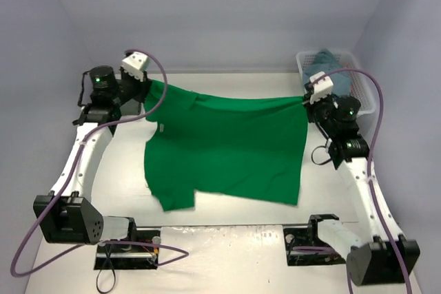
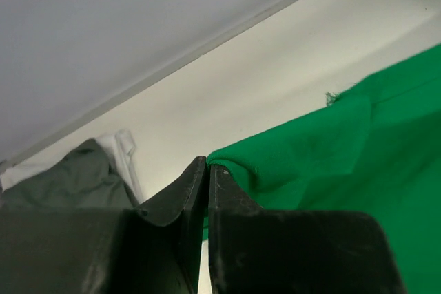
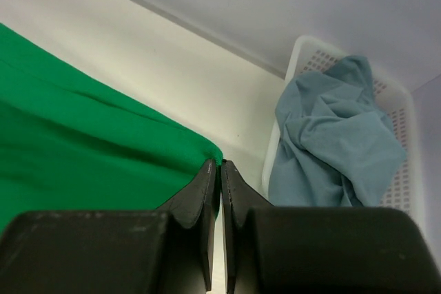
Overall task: Fold and stack the t-shirts
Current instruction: Flatten out the tshirt
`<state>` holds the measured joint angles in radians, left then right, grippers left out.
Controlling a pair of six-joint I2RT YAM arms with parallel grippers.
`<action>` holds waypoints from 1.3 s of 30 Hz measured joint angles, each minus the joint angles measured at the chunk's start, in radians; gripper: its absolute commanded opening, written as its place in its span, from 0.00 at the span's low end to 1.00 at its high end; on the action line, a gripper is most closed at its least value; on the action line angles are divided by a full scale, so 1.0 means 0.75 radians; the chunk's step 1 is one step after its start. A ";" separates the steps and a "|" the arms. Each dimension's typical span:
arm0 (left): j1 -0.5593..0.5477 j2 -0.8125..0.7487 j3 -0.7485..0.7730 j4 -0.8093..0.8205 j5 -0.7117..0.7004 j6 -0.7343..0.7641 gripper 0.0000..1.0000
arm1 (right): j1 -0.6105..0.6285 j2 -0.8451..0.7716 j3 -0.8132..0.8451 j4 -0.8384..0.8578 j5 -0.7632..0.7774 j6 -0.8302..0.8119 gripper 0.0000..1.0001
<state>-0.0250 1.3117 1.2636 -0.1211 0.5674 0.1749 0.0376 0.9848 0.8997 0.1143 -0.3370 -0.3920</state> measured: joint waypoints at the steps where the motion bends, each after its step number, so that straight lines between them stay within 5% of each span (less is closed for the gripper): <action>1: -0.039 0.006 -0.014 0.020 -0.025 0.017 0.00 | 0.000 0.037 -0.001 0.014 0.002 -0.005 0.00; 8: -0.232 0.089 -0.071 0.140 -0.180 0.112 0.00 | 0.005 0.319 -0.001 0.091 0.046 -0.019 0.00; 21: -0.280 0.429 -0.048 0.228 -0.496 0.197 0.00 | 0.057 0.673 0.043 0.268 0.202 -0.040 0.00; 39: -0.300 0.990 0.523 0.301 -0.665 0.248 0.00 | 0.074 1.132 0.318 0.399 0.409 -0.035 0.00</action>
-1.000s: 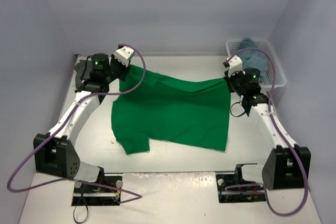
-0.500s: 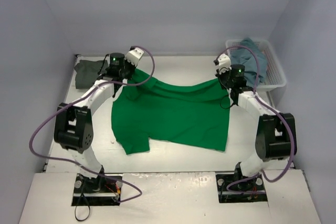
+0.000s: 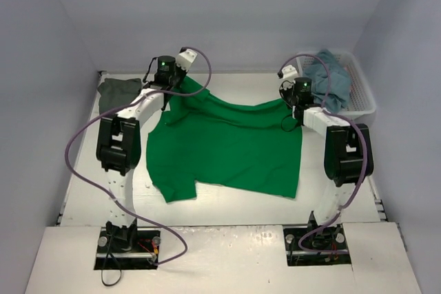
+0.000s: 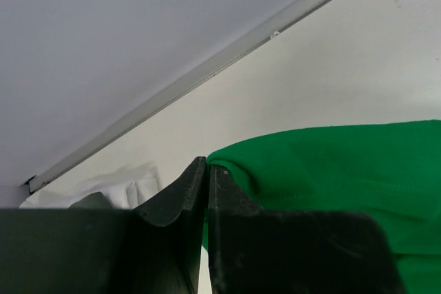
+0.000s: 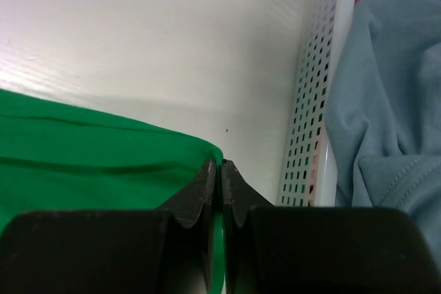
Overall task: Fold and stack the t-shirts
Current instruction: Flatten out the tshirt
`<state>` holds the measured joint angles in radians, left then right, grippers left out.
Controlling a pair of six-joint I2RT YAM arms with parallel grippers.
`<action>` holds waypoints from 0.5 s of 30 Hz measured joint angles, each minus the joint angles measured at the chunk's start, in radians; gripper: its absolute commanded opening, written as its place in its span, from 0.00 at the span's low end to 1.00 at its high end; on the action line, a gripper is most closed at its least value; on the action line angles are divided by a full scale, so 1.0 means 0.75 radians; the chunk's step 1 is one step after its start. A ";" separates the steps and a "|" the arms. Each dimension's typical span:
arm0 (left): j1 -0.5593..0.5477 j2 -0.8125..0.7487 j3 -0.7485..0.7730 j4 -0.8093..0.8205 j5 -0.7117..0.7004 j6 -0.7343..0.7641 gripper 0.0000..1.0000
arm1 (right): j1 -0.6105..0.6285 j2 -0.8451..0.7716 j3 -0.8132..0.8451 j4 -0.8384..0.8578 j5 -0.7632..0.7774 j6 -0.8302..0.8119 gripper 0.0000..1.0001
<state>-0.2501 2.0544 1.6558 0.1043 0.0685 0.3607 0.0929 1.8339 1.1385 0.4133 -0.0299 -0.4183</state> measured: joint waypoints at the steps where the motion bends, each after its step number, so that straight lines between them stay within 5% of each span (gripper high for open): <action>1: -0.001 0.034 0.034 -0.002 -0.010 0.001 0.00 | 0.000 0.021 0.021 0.002 0.015 0.002 0.00; 15: -0.008 0.484 0.632 -0.105 -0.138 0.003 0.00 | -0.046 0.298 0.316 0.041 0.118 0.063 0.00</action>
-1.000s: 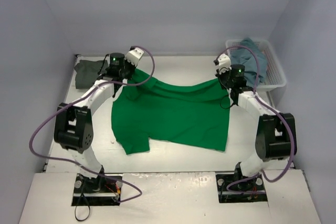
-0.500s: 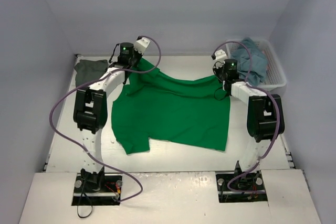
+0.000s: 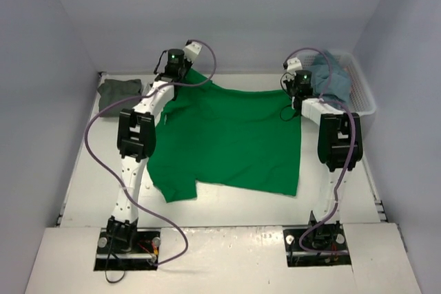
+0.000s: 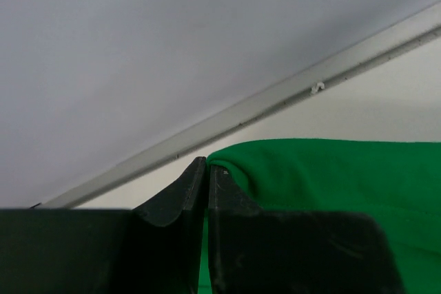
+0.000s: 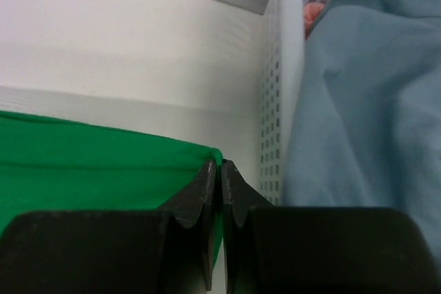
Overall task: Fold and stack the t-shirts
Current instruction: Flatten out the tshirt
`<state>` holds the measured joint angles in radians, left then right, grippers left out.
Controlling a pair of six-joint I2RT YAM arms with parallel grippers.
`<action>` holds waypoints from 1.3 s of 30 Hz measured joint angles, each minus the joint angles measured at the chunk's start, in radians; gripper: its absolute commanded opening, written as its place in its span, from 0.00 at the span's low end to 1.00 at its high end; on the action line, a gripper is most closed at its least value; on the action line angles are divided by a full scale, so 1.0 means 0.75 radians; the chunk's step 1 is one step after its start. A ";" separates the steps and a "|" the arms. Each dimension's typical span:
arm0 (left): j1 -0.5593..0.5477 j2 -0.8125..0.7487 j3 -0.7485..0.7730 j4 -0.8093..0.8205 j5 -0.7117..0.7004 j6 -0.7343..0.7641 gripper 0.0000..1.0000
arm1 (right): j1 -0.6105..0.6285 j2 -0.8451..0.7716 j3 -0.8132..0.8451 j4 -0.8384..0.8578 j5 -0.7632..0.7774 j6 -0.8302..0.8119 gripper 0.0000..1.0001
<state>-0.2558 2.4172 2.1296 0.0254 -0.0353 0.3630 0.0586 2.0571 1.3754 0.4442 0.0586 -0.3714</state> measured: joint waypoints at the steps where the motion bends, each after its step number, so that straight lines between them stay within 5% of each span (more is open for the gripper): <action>1: -0.001 0.032 0.049 -0.010 -0.008 0.000 0.00 | 0.000 0.027 0.019 0.001 0.004 0.004 0.00; 7: -0.021 0.174 0.186 -0.031 -0.056 0.036 0.15 | 0.002 0.126 0.053 0.001 0.031 -0.005 0.00; 8: -0.028 0.203 0.210 -0.032 -0.067 0.047 0.20 | 0.007 0.130 0.060 0.001 0.033 -0.005 0.00; 10: -0.043 0.258 0.260 -0.039 -0.085 0.071 0.52 | 0.011 0.140 0.071 -0.001 0.037 -0.004 0.00; 16: -0.089 0.408 0.419 -0.061 -0.145 0.080 0.74 | 0.011 0.157 0.077 -0.012 0.063 0.003 0.00; 26: -0.125 0.377 0.349 -0.026 -0.260 0.114 0.76 | 0.035 0.113 0.017 -0.035 0.148 0.050 0.01; 31: -0.125 0.148 0.058 -0.043 -0.274 0.121 0.76 | 0.086 -0.085 -0.091 -0.114 0.162 0.050 0.03; 39: -0.125 -0.398 -0.290 -0.152 -0.241 0.099 0.76 | 0.195 -0.456 -0.131 -0.272 0.135 0.035 0.20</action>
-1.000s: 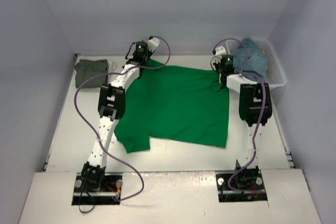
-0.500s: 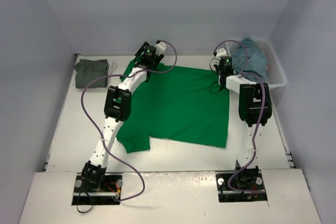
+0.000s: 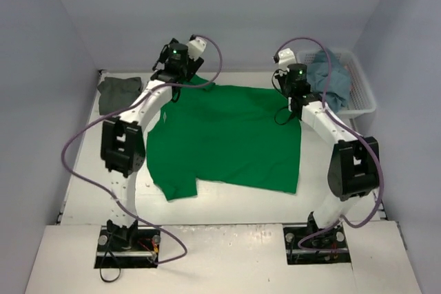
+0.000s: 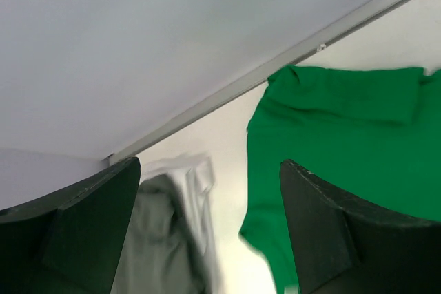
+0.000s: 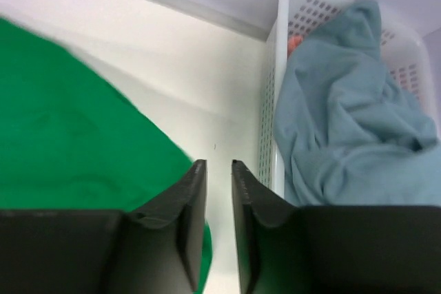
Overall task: Fold and stack the t-shirts
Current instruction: Flatten out the tshirt
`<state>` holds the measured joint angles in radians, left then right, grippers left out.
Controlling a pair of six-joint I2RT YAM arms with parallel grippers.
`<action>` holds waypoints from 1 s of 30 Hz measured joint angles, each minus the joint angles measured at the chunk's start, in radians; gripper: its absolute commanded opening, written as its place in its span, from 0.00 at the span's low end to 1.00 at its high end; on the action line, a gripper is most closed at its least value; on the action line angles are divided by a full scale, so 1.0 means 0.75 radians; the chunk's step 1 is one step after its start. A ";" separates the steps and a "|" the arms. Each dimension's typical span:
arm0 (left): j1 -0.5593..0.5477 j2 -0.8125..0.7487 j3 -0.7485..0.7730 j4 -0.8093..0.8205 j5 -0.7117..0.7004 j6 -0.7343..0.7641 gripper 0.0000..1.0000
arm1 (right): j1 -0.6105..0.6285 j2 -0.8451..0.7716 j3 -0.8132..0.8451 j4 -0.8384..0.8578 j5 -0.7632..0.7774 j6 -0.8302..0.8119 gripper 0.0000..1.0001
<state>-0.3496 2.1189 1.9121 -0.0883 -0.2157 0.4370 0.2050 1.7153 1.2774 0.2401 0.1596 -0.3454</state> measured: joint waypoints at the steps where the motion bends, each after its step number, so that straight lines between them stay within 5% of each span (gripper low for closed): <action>1: 0.000 -0.081 -0.056 -0.012 0.016 -0.007 0.76 | 0.005 -0.039 -0.020 -0.027 -0.010 -0.003 0.22; 18: -0.007 -1.166 -0.873 -0.419 0.304 -0.093 0.77 | 0.054 -0.263 -0.276 -0.380 -0.252 -0.109 0.26; 30: -0.007 -1.321 -1.286 -0.439 0.360 -0.095 0.77 | 0.053 -0.067 -0.303 -0.305 -0.302 -0.144 0.44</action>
<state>-0.3546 1.1278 0.9474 -0.4179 0.0544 0.3656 0.2451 1.6653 1.0500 0.0116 -0.0666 -0.4538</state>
